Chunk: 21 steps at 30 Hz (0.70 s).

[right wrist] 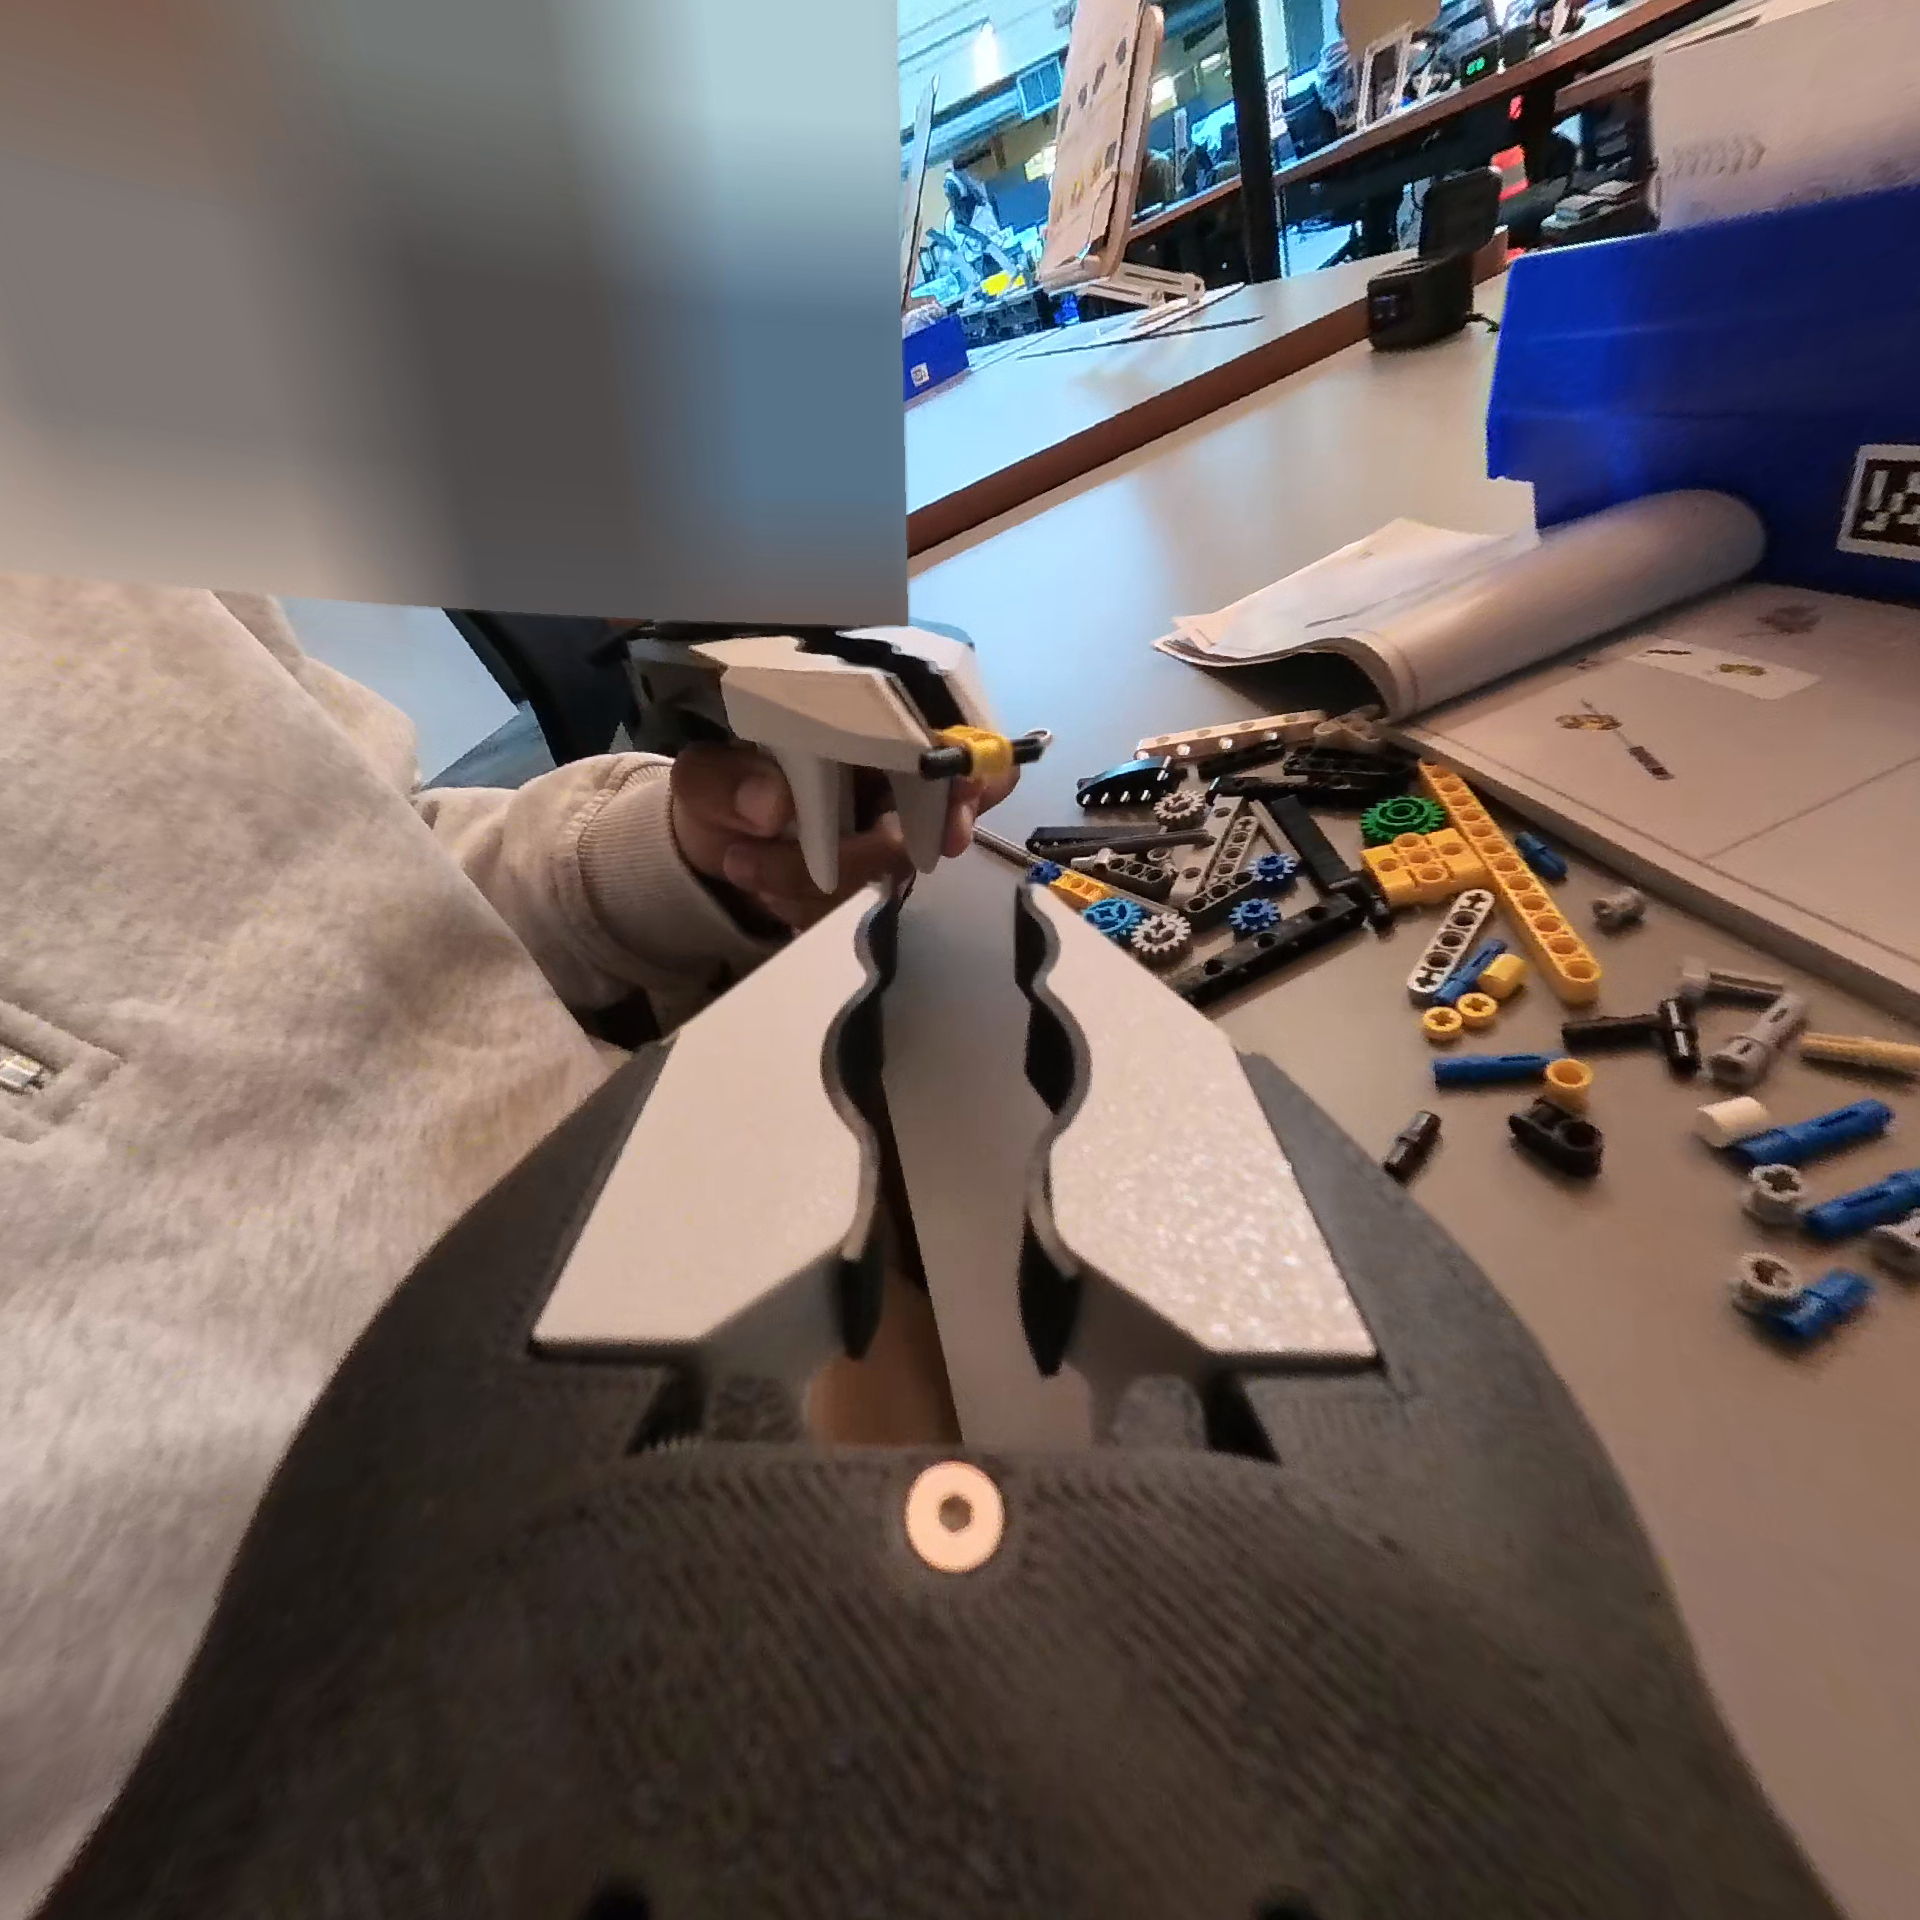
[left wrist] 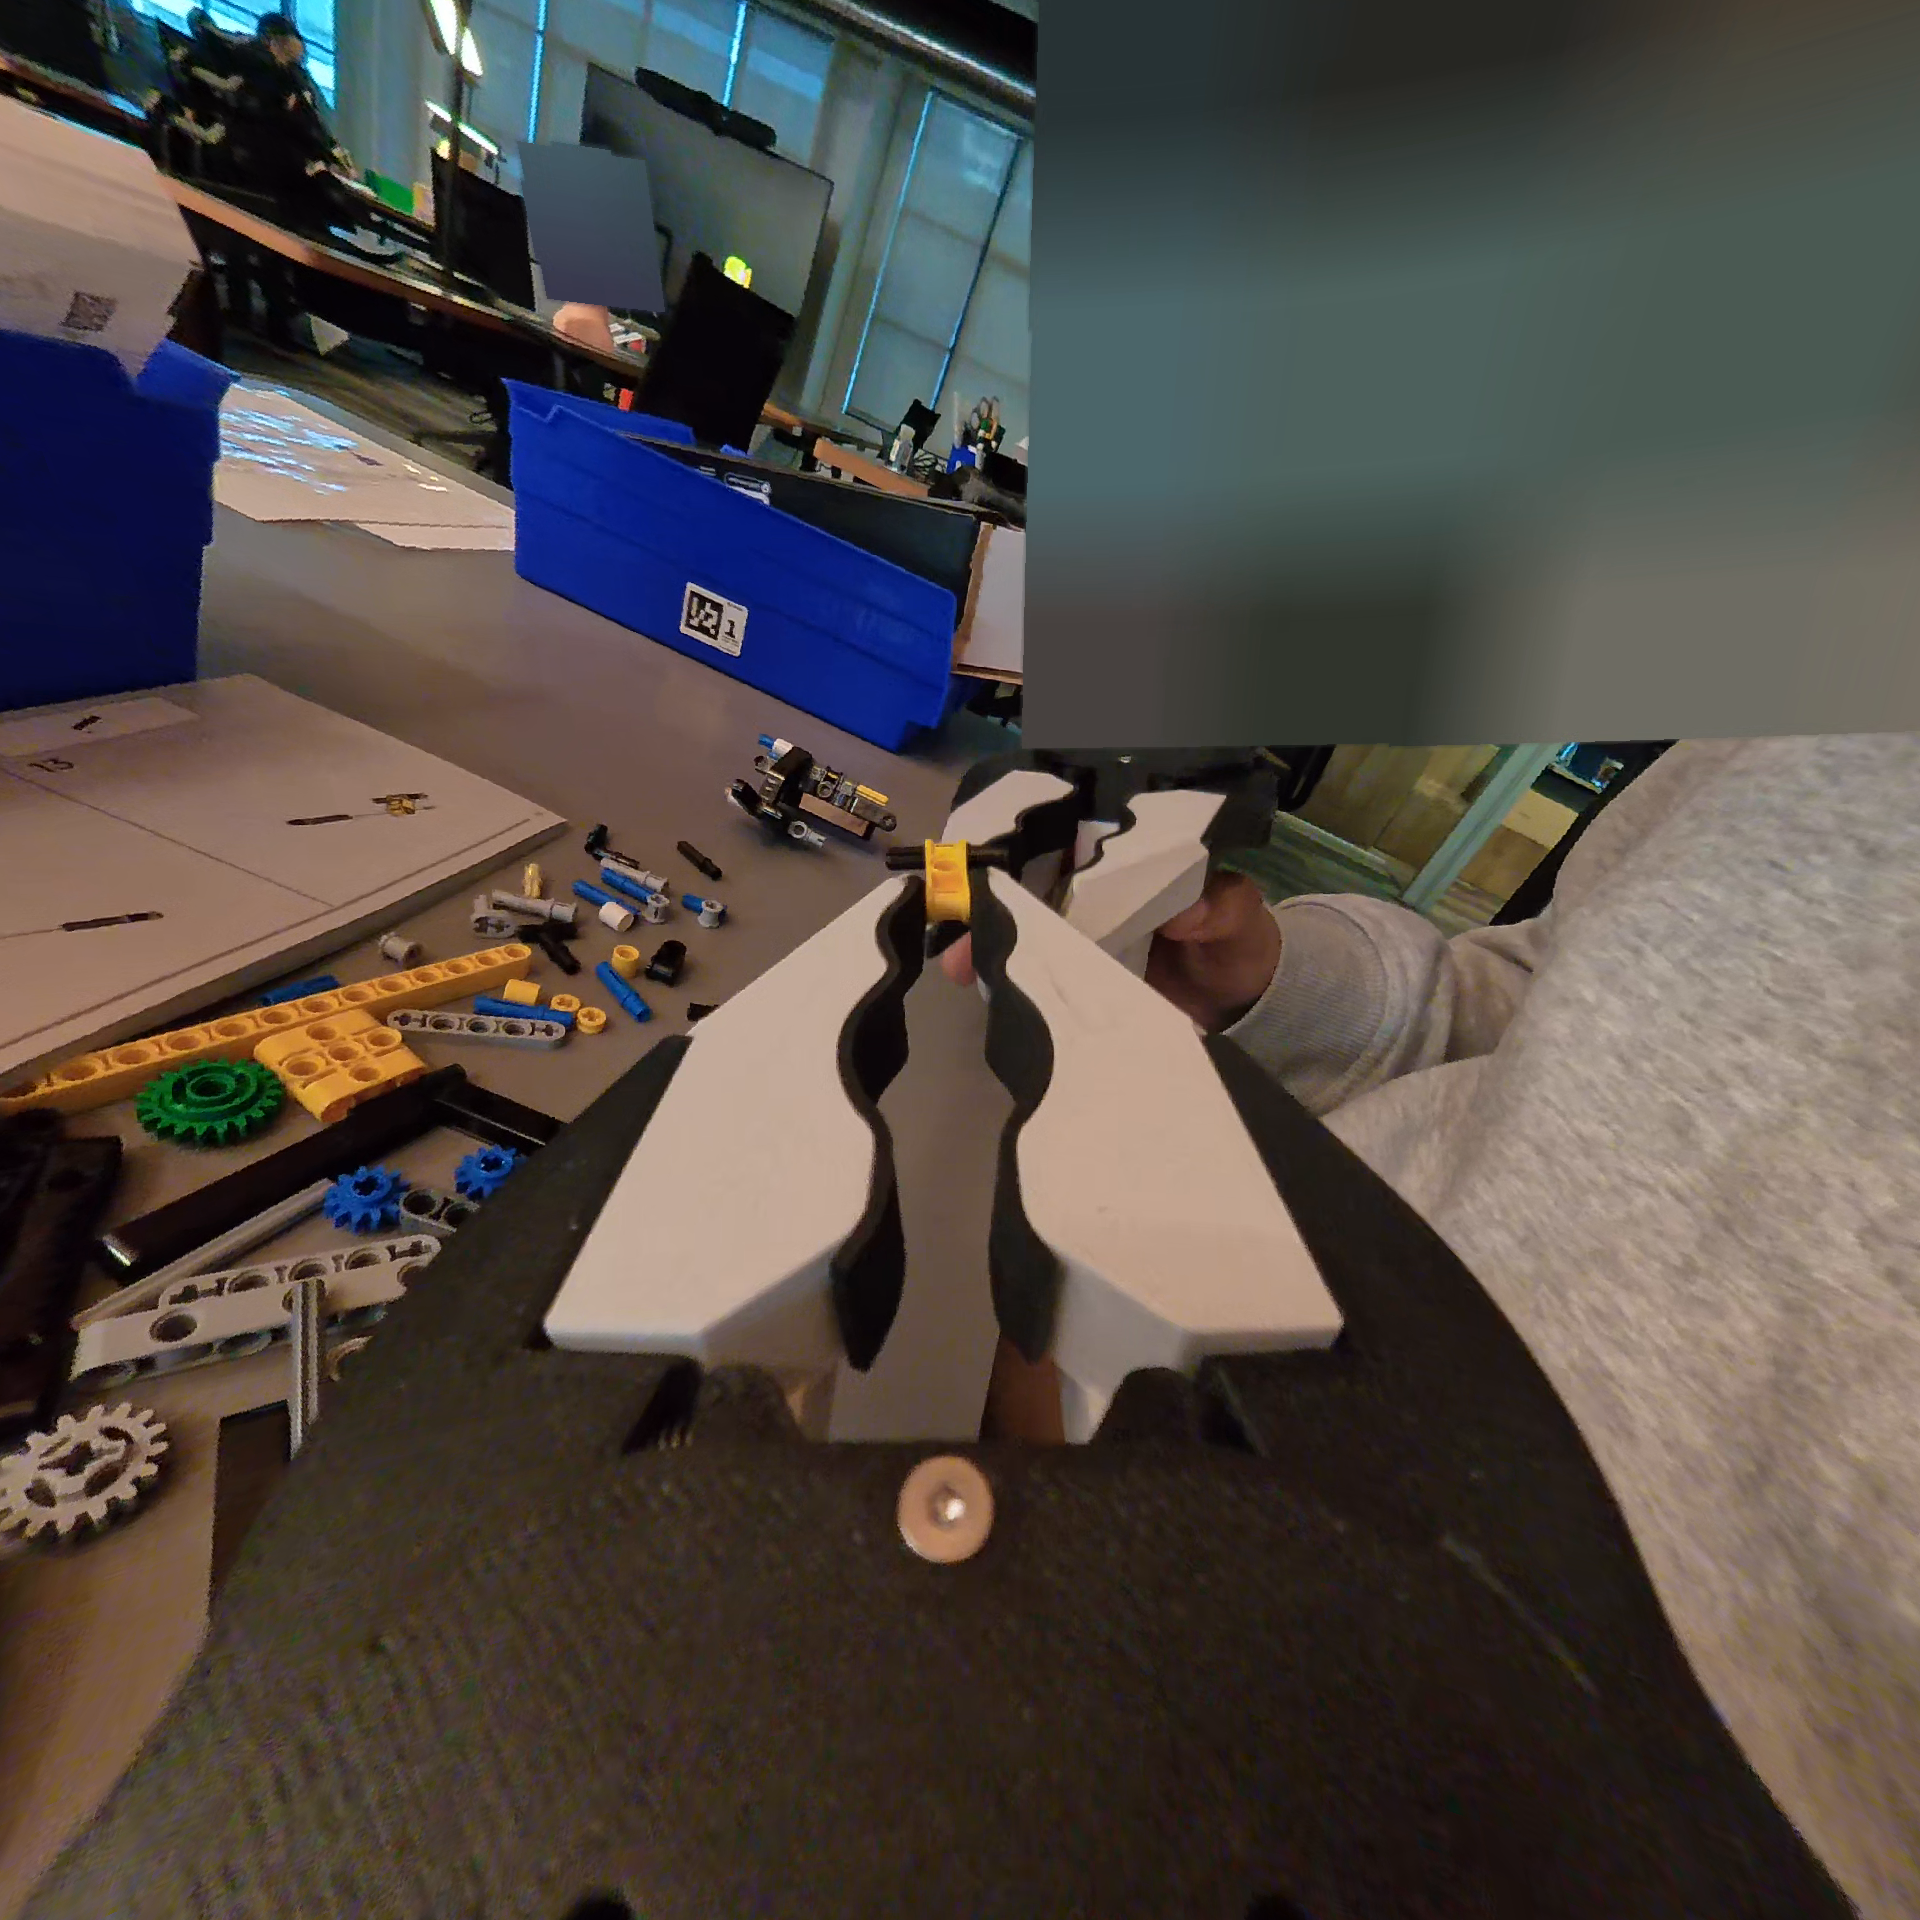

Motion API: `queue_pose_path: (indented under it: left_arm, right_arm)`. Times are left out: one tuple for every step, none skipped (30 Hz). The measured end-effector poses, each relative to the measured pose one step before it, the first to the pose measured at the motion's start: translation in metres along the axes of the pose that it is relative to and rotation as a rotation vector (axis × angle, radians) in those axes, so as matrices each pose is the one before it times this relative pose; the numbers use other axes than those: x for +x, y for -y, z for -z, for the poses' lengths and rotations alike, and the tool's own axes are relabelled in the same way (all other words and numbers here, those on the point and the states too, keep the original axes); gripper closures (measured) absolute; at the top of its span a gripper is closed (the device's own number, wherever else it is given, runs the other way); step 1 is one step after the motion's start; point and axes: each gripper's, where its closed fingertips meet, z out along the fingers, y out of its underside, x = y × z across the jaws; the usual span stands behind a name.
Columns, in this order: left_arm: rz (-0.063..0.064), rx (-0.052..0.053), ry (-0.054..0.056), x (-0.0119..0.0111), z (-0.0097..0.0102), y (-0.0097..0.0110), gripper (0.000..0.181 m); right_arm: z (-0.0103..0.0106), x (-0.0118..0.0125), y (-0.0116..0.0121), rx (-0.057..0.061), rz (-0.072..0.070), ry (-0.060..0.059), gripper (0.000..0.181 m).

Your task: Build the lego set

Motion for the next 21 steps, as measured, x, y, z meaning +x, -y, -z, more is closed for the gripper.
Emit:
queue_pose_path:
  left_arm:
    - [-0.0006, 0.0064, -0.0034, 0.00047, 0.00038, 0.00090, 0.174]
    - [-0.0028, 0.0074, -0.0005, 0.00031, 0.00020, 0.00088, 0.174]
    - [-0.0021, 0.0023, 0.0010, 0.00010, 0.00001, 0.00029, 0.174]
    - [-0.0005, -0.0031, 0.0002, 0.00007, -0.00028, -0.00039, 0.174]
    - [-0.0001, -0.0027, -0.0005, 0.00010, -0.00032, -0.00030, 0.174]
    - [0.0004, -0.0010, 0.0009, -0.00016, -0.00015, -0.00012, 0.174]
    - [0.0012, 0.0009, 0.0012, -0.00024, 0.00001, 0.00009, 0.174]
    - [0.0014, 0.0019, 0.0004, -0.00013, 0.00015, 0.00023, 0.174]
    - [0.0023, 0.0010, 0.0016, -0.00040, 0.00006, 0.00018, 0.174]
    - [0.0032, 0.0003, 0.0018, -0.00057, -0.00003, 0.00006, 0.174]
    - [0.0032, 0.0006, 0.0014, -0.00054, 0.00005, 0.00010, 0.174]
    - [0.0031, 0.0013, 0.0024, -0.00059, 0.00003, 0.00016, 0.174]
    - [0.0032, 0.0013, 0.0020, -0.00051, 0.00011, 0.00028, 0.174]
    - [0.0030, 0.0005, 0.0007, -0.00036, 0.00008, 0.00006, 0.174]
    - [0.0017, 0.0006, 0.0004, -0.00026, -0.00001, 0.00012, 0.174]
    - [-0.0006, 0.0012, 0.0010, -0.00004, 0.00015, 0.00012, 0.174]
    - [-0.0021, 0.0003, 0.0010, 0.00011, 0.00007, -0.00002, 0.174]
    - [-0.0021, -0.0011, 0.0006, 0.00018, -0.00016, -0.00011, 0.174]
    - [-0.0014, -0.0012, 0.0009, 0.00003, -0.00007, -0.00017, 0.174]
    - [0.0001, -0.0005, 0.0007, -0.00008, -0.00007, -0.00008, 0.174]
    - [0.0013, 0.0006, 0.0005, -0.00021, 0.00002, 0.00007, 0.174]
  right_arm:
    - [-0.00041, -0.00003, -0.00064, -0.0042, 0.0004, 0.0001, 0.160]
    - [-0.00020, -0.00006, -0.00031, -0.0021, -0.0009, 0.0009, 0.160]
    - [0.00009, 0.00018, 0.00006, 0.0003, -0.0017, 0.0004, 0.159]
    - [0.00018, 0.00006, 0.00028, 0.0021, -0.0022, 0.0008, 0.159]
    - [0.00031, 0.00010, 0.00040, 0.0027, -0.0027, 0.0012, 0.159]
    - [0.00029, 0.00020, 0.00031, 0.0025, -0.0031, 0.0011, 0.158]
    - [0.00021, 0.00018, 0.00040, 0.0024, -0.0028, 0.0011, 0.158]
    - [0.00022, 0.00012, 0.00022, 0.0017, -0.0023, 0.0002, 0.158]
    - [0.00007, 0.00012, 0.00011, 0.0006, -0.0019, 0.0007, 0.158]
    - [0.00008, 0.00028, 0.00009, 0.0004, -0.0018, -0.0003, 0.158]
    - [-0.00001, 0.00028, 0.00006, 0.0000, -0.0027, -0.0004, 0.158]
    - [-0.00005, 0.00037, 0.00001, -0.0005, -0.0045, 0.0003, 0.158]
    - [-0.00004, 0.00053, -0.00004, -0.0005, -0.0059, 0.0011, 0.158]
    - [0.00005, 0.00027, 0.00011, 0.0005, -0.0053, 0.0019, 0.157]
    - [0.00025, -0.00001, 0.00034, 0.0022, -0.0027, 0.0017, 0.157]
    - [0.00040, -0.00005, 0.00037, 0.0032, 0.0002, 0.0002, 0.157]
    - [0.00017, -0.00017, 0.00029, 0.0019, 0.0016, -0.0008, 0.157]
    - [-0.00008, -0.00011, -0.00011, -0.0005, 0.0021, -0.0007, 0.157]
    - [-0.00026, -0.00018, -0.00022, -0.0020, 0.0025, -0.0008, 0.157]
    - [-0.00021, -0.00025, -0.00042, -0.0025, 0.0024, -0.0007, 0.157]
    - [-0.00018, -0.00016, -0.00029, -0.0021, 0.0021, 0.0000, 0.157]
